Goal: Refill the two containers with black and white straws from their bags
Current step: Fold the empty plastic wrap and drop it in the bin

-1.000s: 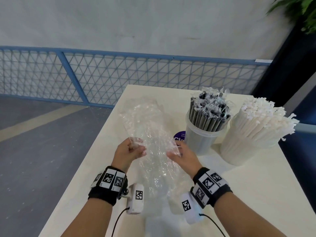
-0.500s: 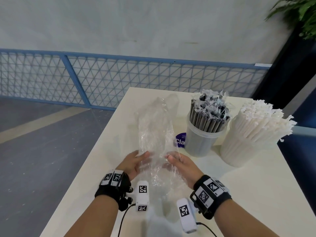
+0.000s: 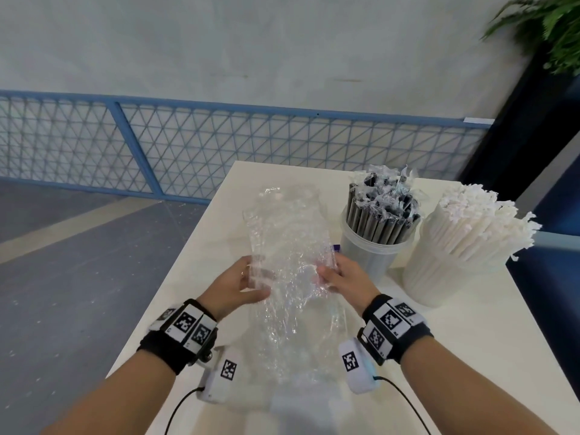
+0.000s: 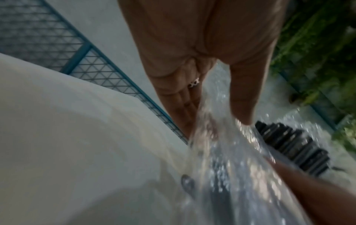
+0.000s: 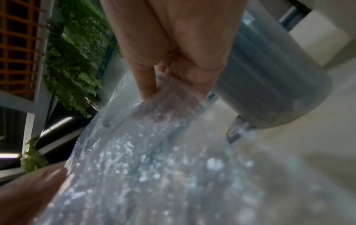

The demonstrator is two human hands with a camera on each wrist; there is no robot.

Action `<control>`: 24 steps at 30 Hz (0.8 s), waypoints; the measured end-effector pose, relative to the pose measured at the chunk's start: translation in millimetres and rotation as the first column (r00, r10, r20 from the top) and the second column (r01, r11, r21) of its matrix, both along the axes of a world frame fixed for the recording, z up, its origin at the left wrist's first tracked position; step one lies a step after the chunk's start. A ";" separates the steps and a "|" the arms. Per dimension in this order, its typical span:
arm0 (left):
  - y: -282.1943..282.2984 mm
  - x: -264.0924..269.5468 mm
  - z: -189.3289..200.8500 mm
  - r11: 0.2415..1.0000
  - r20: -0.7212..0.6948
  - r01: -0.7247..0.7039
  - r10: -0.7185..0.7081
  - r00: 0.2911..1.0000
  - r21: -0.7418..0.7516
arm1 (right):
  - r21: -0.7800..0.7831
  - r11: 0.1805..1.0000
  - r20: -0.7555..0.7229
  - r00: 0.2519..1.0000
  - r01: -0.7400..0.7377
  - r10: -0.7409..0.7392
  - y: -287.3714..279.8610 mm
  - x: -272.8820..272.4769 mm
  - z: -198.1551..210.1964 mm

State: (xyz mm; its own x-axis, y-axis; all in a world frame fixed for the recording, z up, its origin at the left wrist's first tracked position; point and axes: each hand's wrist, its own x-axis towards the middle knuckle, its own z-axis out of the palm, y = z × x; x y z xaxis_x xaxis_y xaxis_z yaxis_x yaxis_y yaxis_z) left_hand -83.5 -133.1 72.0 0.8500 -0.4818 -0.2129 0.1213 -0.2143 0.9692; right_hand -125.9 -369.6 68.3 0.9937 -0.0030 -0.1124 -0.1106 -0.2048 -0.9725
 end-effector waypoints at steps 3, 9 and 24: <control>3.4 6.7 9.9 0.997 -0.061 -0.059 0.055 0.997 -0.058 | -0.024 0.998 -0.004 0.998 -0.064 0.064 0.6 0.6 2.3; 1.9 6.4 5.8 0.981 -0.102 -0.191 0.187 0.977 -0.023 | 0.305 0.952 -0.093 0.993 -0.036 0.068 1.7 6.5 -8.8; -3.0 1.2 -1.0 0.911 -0.386 -0.297 0.174 0.906 -0.287 | 0.562 0.819 -0.304 0.949 0.115 0.076 6.2 4.4 -19.9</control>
State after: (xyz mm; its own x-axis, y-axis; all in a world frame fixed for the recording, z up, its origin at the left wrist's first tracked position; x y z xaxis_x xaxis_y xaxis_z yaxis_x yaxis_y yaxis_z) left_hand -82.3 -136.1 71.0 0.8492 -0.3707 -0.3762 0.4656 0.1893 0.8645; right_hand -121.5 -363.4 48.4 0.9103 0.1371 -0.3906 -0.4126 0.3770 -0.8292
